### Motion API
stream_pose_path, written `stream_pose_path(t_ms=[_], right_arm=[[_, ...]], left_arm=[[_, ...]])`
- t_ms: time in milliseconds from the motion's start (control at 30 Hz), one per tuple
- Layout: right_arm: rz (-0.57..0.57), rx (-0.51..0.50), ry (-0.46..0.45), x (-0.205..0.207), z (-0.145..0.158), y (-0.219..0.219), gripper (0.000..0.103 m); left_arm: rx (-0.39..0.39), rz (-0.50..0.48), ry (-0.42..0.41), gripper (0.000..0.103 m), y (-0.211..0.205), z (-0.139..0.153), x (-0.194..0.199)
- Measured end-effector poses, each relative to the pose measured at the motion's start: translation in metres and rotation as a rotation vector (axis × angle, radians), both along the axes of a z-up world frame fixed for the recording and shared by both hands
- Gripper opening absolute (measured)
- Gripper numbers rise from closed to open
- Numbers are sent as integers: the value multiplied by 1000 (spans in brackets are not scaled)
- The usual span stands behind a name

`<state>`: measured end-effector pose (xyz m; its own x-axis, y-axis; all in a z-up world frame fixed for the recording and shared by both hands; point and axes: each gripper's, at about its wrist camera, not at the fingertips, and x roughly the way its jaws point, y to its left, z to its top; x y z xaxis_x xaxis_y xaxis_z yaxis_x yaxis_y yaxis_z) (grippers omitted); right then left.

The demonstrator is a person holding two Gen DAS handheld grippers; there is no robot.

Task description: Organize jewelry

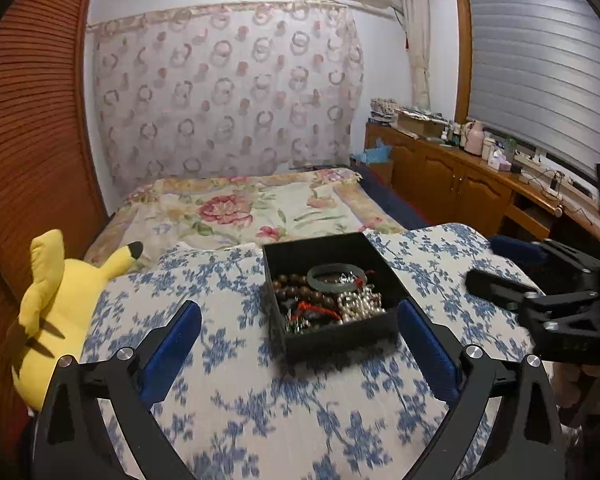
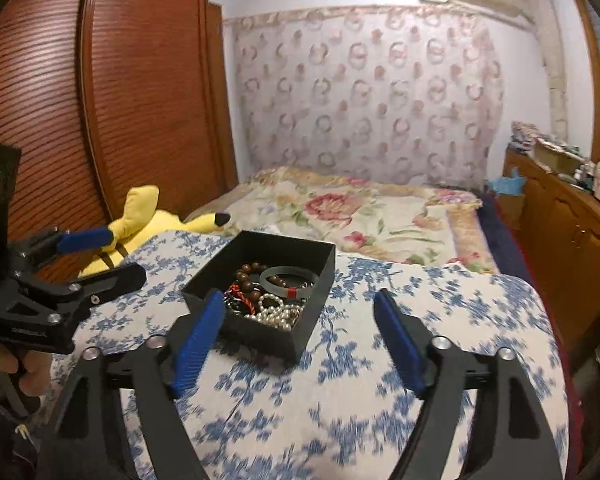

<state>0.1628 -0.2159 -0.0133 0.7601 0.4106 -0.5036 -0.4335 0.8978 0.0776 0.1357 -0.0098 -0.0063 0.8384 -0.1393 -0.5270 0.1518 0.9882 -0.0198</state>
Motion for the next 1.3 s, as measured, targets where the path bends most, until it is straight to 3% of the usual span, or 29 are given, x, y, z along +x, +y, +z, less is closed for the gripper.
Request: stream_pose_path(t_ms=[233,633,1300], right_arm=[[-60,42,-37,-54,5,-17,101],[-166,21,-56,-81,3,-26,101],[-190,21,-55,-80,-1,-26,101]], left_arm=[[10,48,-8,95,1,-6,-40],[-6,94,-7,95,3,-8,-71],[1,90,-16,95,0,-7,-76]])
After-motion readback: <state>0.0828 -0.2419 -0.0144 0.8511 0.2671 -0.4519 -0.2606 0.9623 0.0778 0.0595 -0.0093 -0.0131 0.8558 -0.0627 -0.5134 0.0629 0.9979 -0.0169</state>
